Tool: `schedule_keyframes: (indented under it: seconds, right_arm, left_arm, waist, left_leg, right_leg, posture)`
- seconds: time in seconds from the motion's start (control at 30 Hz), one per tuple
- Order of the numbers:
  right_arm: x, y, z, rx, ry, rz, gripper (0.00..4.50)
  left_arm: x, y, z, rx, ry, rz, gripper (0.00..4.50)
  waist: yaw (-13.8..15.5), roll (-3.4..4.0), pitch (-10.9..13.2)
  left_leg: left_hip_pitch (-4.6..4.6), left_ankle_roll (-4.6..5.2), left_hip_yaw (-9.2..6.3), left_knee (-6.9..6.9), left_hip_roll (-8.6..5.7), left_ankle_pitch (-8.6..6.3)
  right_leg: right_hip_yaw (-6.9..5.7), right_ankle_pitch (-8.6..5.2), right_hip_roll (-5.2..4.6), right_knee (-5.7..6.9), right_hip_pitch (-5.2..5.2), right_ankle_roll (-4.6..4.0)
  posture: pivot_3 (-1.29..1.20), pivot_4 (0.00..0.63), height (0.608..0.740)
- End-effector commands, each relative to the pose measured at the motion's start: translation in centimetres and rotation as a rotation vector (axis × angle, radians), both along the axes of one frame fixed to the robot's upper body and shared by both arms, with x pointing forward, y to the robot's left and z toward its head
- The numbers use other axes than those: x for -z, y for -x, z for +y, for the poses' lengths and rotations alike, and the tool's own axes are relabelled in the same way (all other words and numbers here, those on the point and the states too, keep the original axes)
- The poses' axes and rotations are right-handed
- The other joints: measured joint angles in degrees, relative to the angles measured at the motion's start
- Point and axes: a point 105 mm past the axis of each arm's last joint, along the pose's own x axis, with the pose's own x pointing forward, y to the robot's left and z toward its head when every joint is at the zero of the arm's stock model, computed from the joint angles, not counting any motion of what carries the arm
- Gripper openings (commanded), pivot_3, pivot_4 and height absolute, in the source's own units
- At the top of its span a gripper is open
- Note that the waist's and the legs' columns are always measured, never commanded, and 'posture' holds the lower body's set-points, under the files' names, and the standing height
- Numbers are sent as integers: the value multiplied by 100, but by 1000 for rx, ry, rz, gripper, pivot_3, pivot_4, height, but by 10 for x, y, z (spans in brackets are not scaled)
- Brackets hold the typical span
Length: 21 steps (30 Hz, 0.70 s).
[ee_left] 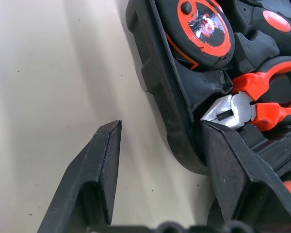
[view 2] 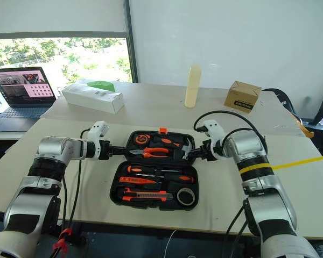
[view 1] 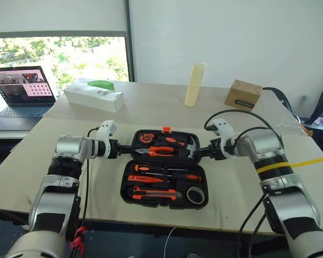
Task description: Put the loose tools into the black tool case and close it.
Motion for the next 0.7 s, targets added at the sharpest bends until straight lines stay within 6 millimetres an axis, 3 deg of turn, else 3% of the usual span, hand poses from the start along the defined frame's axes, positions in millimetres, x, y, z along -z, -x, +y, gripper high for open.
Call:
schedule_keyframes:
  seconds: [0.03,0.07,0.1,0.13,0.3,0.33,0.5,0.63,0.7]
  right_arm:
    - [-9,-4,3,-20,27,-28,2784]
    - [-7,-3,3,-24,32,-21,2401]
    - [-6,-3,2,-25,36,-17,2018]
    - [-5,-2,2,-26,44,-13,1730]
    - [-1,-4,1,-16,39,5,22]
    - [0,-4,1,-12,32,9,0]
    - [-4,-7,-1,-5,-1,-23,0]
    - [-36,-9,10,-128,-102,-269,0]
    - [-52,-2,12,-227,-101,-449,0]
  left_arm:
    - [-1,-1,-2,12,-20,-3,2787]
    - [1,0,-2,10,-20,3,2787]
    - [2,0,-2,8,-23,7,2282]
    - [4,0,-2,7,-26,11,2118]
    - [10,2,-4,0,7,51,317]
    - [10,2,-5,-4,23,61,20]
    - [12,2,0,-38,74,81,20]
    - [-2,1,0,5,136,-56,20]
    - [-18,1,-1,55,178,-217,20]
  waist:
    - [-5,0,0]
    - [-2,0,0]
    - [3,0,0]
    - [10,0,0]
    - [6,2,-2]
    - [6,3,-3]
    - [-3,3,-3]
    - [-5,3,-3]
    - [0,3,-2]
  left_leg:
    - [0,-1,1,3,0,1]
    - [2,-3,-1,7,1,2]
    - [3,-4,-1,12,1,3]
    - [3,-3,-3,15,1,4]
    - [22,-1,-4,21,2,5]
    - [33,-1,-5,20,2,5]
    - [63,2,-9,17,2,3]
    - [63,2,-12,17,2,3]
    - [59,1,-14,15,2,3]
  right_leg:
    - [1,0,0,3,0,0]
    - [1,0,1,6,4,0]
    - [1,0,0,12,4,0]
    - [1,0,0,15,6,0]
    - [6,0,-1,25,20,-1]
    - [7,1,-1,26,28,-1]
    - [9,0,-2,24,57,-1]
    - [9,1,-3,24,58,-1]
    - [9,1,-3,23,54,-1]
  posture:
    - [0,150,740]
    - [0,150,740]
    - [0,150,740]
    - [0,150,740]
    - [0,150,740]
    - [0,150,740]
    - [0,150,740]
    - [0,150,740]
    - [0,150,740]
